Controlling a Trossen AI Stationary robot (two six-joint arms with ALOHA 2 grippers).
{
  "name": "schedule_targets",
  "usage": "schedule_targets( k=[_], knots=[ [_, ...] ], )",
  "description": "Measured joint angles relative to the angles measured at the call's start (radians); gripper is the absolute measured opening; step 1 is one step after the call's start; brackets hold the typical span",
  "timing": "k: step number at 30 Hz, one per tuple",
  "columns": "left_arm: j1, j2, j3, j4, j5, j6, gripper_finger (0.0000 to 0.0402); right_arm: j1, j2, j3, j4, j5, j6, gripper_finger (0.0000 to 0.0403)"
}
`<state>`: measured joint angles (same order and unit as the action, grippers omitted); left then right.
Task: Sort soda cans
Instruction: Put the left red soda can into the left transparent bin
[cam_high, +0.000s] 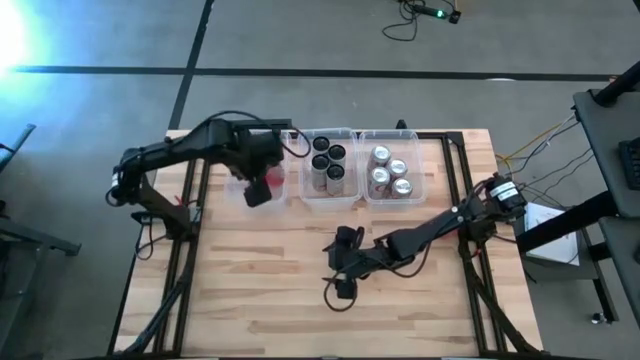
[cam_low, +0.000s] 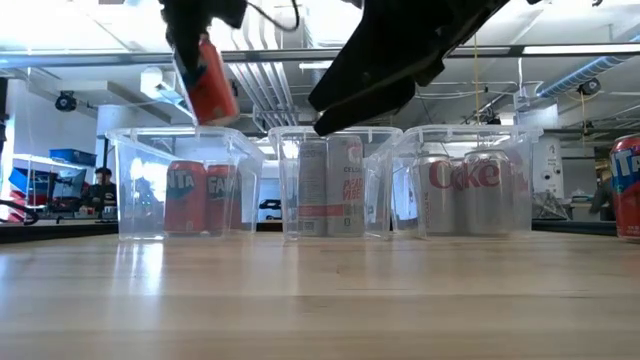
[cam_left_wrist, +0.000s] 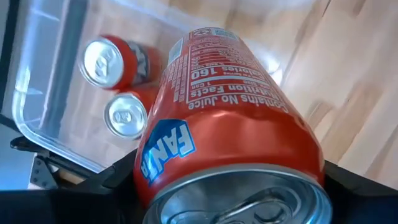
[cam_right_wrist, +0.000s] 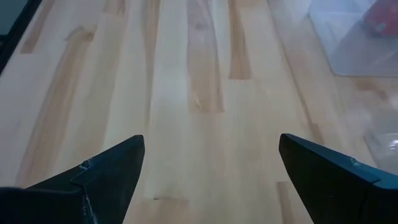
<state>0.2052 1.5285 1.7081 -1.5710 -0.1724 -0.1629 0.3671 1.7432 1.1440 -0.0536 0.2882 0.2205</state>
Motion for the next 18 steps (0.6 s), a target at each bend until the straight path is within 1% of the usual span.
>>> schedule_targets(
  k=[8,13,18],
  knots=[
    [0.02,0.025,-0.133,-0.001,0.001,0.093,0.0274,0.006,0.008,-0.004,0.005,0.0,0.0,0.0368],
    [0.053,0.043,-0.171,0.008,0.002,0.135,0.0274,0.005,0.008,-0.004,0.006,0.0,-0.002,0.0368],
    [0.103,0.068,-0.178,0.033,0.0,0.186,0.0274,0.005,0.008,-0.004,0.006,0.0,-0.003,0.0368]
  ],
)
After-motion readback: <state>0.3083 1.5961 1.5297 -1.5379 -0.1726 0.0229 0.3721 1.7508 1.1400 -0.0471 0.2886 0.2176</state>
